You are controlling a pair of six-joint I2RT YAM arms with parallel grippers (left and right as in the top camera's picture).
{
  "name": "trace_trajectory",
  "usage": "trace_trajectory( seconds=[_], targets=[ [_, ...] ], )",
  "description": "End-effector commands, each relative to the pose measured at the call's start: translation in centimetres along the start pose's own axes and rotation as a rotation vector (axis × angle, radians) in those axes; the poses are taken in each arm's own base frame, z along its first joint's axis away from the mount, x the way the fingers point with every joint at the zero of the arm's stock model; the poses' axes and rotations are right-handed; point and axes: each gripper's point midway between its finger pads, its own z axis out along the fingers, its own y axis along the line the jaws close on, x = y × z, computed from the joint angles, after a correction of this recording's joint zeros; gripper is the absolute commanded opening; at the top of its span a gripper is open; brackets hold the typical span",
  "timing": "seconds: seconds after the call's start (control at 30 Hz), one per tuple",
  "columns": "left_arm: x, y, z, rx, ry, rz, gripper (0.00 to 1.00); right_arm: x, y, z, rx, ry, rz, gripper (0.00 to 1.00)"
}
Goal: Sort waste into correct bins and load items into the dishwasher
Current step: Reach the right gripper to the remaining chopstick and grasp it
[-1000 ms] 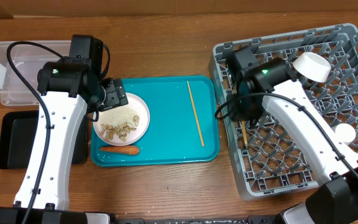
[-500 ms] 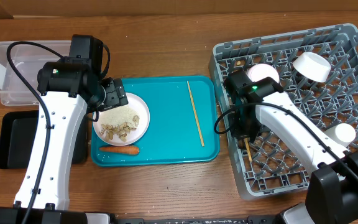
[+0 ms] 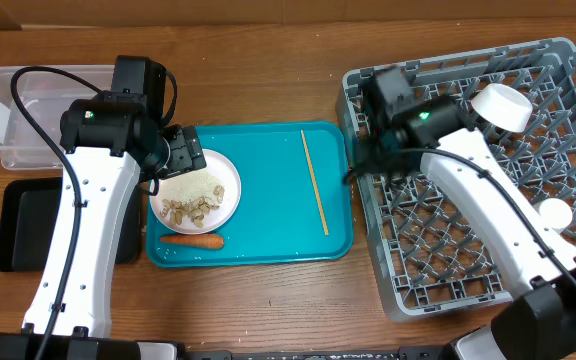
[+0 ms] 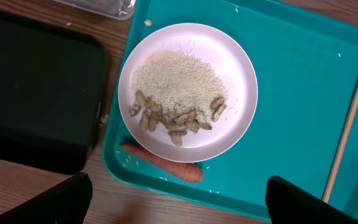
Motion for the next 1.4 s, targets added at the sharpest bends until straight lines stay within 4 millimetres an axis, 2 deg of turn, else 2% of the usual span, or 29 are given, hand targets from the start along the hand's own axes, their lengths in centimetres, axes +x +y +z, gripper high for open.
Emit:
trace_trajectory(
  seconds=[0.0,0.1,0.23,0.4,0.6,0.83,1.0,1.03,1.13,1.27,1.37],
  targets=[
    [-0.3,-0.1,-0.4,0.014,-0.012,-0.019,0.91,-1.0,4.0,-0.5,-0.175,-0.025,-0.035,0.54],
    [-0.2,-0.1,-0.4,0.014,-0.012,-0.019,0.91,-1.4,5.3,0.8,-0.186,-0.03,-0.06,0.54],
    [-0.2,-0.1,-0.4,0.014,-0.012,-0.019,0.91,-0.3,6.1,3.8,-0.165,0.036,-0.085,0.55],
    [-0.2,-0.1,-0.4,0.014,-0.012,-0.019,0.91,1.4,5.1,8.8,-0.069,0.136,-0.085,0.55],
    [-0.3,-0.1,-0.4,0.014,-0.012,-0.019,0.91,3.0,4.4,13.2,-0.032,0.234,-0.078,0.55],
    [-0.3,-0.1,-0.4,0.014,-0.012,-0.019,0.91,4.7,3.8,16.2,-0.003,0.313,-0.074,0.53],
    [-0.3,-0.1,-0.4,0.014,-0.012,-0.019,0.91,6.0,4.0,17.3,0.014,0.356,-0.092,0.51],
    [-0.3,-0.1,-0.4,0.014,-0.012,-0.019,0.91,6.2,4.1,17.4,0.019,0.358,-0.098,0.49],
    [-0.2,-0.1,-0.4,0.014,-0.012,-0.019,0.91,6.6,4.1,17.6,0.05,0.354,-0.121,0.31],
    [-0.2,-0.1,-0.4,0.014,-0.011,-0.019,0.91,7.4,4.1,17.7,0.075,0.363,-0.14,0.24],
    [-0.2,-0.1,-0.4,0.014,-0.011,-0.019,0.91,7.6,4.1,17.6,0.081,0.37,-0.122,0.09]
  ],
)
